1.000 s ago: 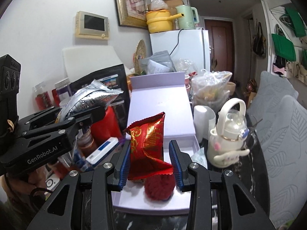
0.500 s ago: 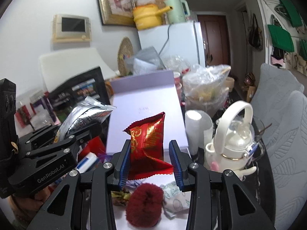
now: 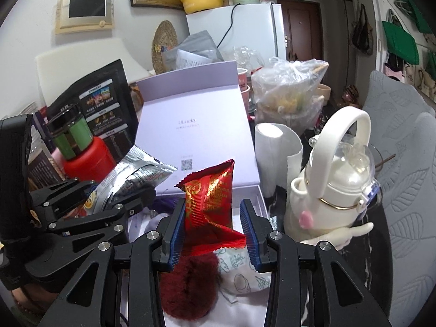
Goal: Organize soft objects
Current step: 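Lower both packets into the lavender box and open both tools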
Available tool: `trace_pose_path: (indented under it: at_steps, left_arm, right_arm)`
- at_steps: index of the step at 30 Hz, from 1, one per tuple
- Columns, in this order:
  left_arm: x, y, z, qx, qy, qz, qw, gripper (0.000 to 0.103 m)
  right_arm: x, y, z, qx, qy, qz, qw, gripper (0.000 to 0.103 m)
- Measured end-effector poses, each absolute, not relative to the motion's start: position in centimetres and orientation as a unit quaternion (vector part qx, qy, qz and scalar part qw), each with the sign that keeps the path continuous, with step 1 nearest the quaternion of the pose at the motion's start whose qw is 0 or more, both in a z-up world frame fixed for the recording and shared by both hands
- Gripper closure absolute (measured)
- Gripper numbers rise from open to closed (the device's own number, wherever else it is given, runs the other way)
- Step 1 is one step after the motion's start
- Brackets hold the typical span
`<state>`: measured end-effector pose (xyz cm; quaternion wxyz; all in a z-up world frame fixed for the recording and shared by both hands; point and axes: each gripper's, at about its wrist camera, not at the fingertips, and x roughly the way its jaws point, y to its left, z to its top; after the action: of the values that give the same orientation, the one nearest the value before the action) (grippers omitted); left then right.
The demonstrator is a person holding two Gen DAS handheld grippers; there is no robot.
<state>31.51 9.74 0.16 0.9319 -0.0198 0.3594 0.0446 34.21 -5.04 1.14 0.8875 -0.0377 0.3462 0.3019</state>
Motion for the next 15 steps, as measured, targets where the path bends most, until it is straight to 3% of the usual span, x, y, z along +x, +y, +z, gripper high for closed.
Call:
trace_pose_path:
  at_steps: [9,12,13,14,15]
  left_arm:
    - [31.48,9.48,-0.18,-0.007,0.361,0.065,0.930,0.065]
    - [31.79,9.73,-0.27,-0.013,0.371,0.067,0.926,0.053]
    - [31.77,9.85,-0.27,-0.015,0.371,0.070,0.926,0.044]
    - [31.73,9.90,-0.22,-0.013,0.370,0.074,0.926,0.034]
    - [31.63,9.91,-0.12,-0.011,0.367,0.079,0.927,0.031]
  right_arm:
    - [34.51,-4.80,0.46,-0.046,0.359,0.293,0.885,0.064]
    - [34.49,-4.79,0.50,-0.051,0.358,0.286,0.887,0.048]
    - [34.51,-4.85,0.55,-0.051,0.358,0.283,0.889,0.044]
    - [34.53,-4.90,0.59,-0.050,0.357,0.280,0.890,0.044]
    - [34.53,-5.01,0.66,-0.049,0.356,0.277,0.891,0.044]
